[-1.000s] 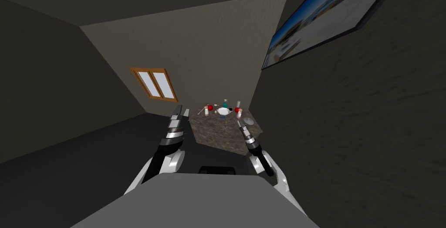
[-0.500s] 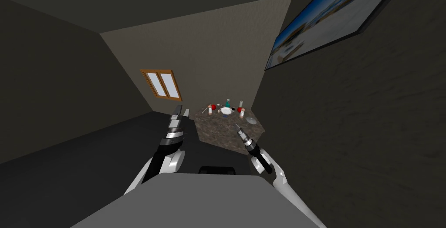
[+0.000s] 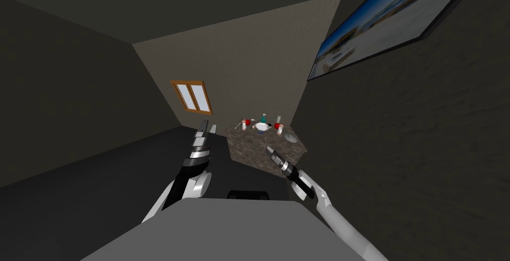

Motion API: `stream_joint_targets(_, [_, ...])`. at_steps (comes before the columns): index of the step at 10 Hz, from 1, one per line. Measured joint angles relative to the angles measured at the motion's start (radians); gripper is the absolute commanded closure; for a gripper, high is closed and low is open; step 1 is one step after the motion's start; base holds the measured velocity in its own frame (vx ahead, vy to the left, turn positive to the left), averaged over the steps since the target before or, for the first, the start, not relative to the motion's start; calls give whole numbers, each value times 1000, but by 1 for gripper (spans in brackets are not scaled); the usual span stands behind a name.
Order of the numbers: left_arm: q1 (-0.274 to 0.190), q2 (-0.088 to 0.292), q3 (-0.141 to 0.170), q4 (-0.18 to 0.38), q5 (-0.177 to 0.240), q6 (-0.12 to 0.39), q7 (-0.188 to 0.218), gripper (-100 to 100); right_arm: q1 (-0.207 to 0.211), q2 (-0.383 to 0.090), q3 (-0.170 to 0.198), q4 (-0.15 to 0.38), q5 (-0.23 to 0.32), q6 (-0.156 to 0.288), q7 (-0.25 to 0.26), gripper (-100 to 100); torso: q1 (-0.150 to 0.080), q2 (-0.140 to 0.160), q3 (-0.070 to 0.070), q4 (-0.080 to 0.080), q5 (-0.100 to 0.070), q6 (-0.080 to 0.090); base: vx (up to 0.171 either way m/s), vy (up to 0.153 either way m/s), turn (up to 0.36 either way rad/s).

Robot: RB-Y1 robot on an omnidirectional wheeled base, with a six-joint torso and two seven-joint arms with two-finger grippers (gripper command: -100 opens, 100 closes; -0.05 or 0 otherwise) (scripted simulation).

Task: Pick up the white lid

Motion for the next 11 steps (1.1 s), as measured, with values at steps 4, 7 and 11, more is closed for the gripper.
stream_joint_targets(4, [0, 0, 0, 0, 0, 0, 0, 0, -51, -91, 65, 83, 50, -40, 24, -100, 0, -1, -1, 0, 0, 0, -14, 39, 94])
stream_joint_targets(7, [0, 0, 0, 0, 0, 0, 0, 0, -90, -141, 111, 161, 83, -72, 43, -100, -2, -2, -1, 0, 0, 0, -3, 23, 60])
stream_joint_targets(11, [0, 0, 0, 0, 0, 0, 0, 0, -134, -218, 175, 233, 130, -97, 63, -100, -3, -2, -1, 0, -1, 0, 0, 21, 81])
